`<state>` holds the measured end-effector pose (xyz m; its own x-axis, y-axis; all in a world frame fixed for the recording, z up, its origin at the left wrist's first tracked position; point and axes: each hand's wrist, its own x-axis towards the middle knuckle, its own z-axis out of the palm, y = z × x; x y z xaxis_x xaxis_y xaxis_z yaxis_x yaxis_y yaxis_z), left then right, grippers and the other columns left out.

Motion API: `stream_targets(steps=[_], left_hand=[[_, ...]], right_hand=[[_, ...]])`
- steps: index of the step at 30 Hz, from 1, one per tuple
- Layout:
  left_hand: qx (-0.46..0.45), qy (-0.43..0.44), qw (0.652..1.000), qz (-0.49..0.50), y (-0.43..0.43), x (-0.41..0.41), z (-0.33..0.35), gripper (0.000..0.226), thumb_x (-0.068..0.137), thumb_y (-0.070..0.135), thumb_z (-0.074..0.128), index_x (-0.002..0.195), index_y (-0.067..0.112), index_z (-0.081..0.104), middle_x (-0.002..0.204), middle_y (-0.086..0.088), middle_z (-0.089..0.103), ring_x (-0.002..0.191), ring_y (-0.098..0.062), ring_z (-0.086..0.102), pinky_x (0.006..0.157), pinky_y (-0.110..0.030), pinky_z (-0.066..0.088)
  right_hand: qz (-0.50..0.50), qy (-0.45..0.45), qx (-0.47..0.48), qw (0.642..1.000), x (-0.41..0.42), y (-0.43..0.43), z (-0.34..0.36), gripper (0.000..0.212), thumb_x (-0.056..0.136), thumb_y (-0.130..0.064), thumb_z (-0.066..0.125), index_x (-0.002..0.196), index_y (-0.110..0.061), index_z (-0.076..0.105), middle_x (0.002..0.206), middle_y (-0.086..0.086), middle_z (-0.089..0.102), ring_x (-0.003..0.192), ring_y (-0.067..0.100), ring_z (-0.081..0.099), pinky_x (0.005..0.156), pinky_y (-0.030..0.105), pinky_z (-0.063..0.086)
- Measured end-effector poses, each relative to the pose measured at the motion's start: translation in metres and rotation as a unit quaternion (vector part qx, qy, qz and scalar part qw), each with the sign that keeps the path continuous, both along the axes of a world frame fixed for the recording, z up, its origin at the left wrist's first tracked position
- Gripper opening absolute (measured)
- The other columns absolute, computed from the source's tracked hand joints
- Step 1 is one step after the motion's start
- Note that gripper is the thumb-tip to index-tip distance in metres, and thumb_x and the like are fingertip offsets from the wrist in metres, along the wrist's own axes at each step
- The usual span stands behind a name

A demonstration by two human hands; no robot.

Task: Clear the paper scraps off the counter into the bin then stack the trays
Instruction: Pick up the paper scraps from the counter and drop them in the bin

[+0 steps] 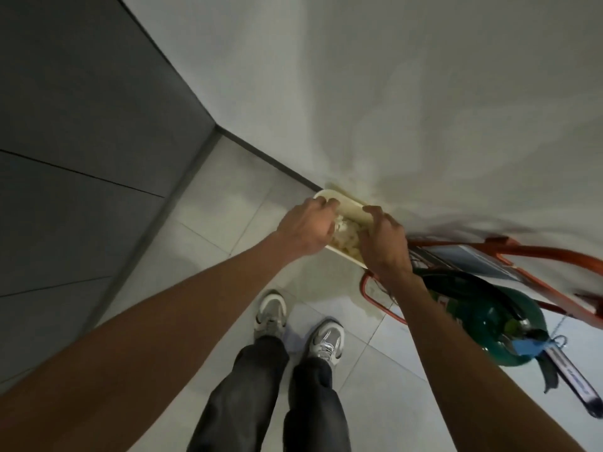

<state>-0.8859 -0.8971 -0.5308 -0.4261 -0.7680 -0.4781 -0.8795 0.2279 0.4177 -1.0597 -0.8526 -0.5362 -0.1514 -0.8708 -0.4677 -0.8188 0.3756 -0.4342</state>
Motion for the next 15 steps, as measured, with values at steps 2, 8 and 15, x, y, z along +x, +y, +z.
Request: stream_targets(steps=[2, 8, 15], left_hand=[[-0.035, 0.009, 0.999, 0.012, 0.009, 0.021, 0.051, 0.042, 0.102, 0.029, 0.049, 0.141, 0.014, 0.048, 0.126, -0.014, 0.061, 0.113, -0.033, 0.059, 0.083, -0.044, 0.052], [-0.124, 0.011, 0.985, 0.123, 0.052, 0.100, 0.205, 0.048, 0.104, 0.029, 0.050, 0.150, 0.016, 0.043, 0.144, -0.011, 0.055, 0.131, -0.029, 0.052, 0.101, -0.043, 0.050], [-0.214, 0.033, 0.927, 0.304, 0.171, 0.184, 0.382, 0.047, 0.104, 0.032, 0.054, 0.149, 0.018, 0.046, 0.144, -0.006, 0.056, 0.130, -0.027, 0.052, 0.105, -0.043, 0.046]], right_hand=[[0.011, -0.013, -0.046, 0.999, 0.013, 0.002, 0.048, 0.042, 0.096, -0.009, 0.054, 0.137, -0.017, 0.057, 0.127, 0.017, 0.069, 0.108, 0.038, 0.068, 0.094, 0.050, 0.059], [0.063, -0.058, -0.157, 0.984, 0.059, 0.028, 0.208, 0.037, 0.104, -0.022, 0.057, 0.140, -0.026, 0.054, 0.138, 0.004, 0.062, 0.117, 0.027, 0.062, 0.098, 0.045, 0.056], [0.155, -0.090, -0.245, 0.953, 0.127, 0.100, 0.393, 0.038, 0.106, -0.029, 0.056, 0.143, -0.024, 0.054, 0.147, 0.002, 0.059, 0.142, 0.030, 0.050, 0.112, 0.049, 0.049]])
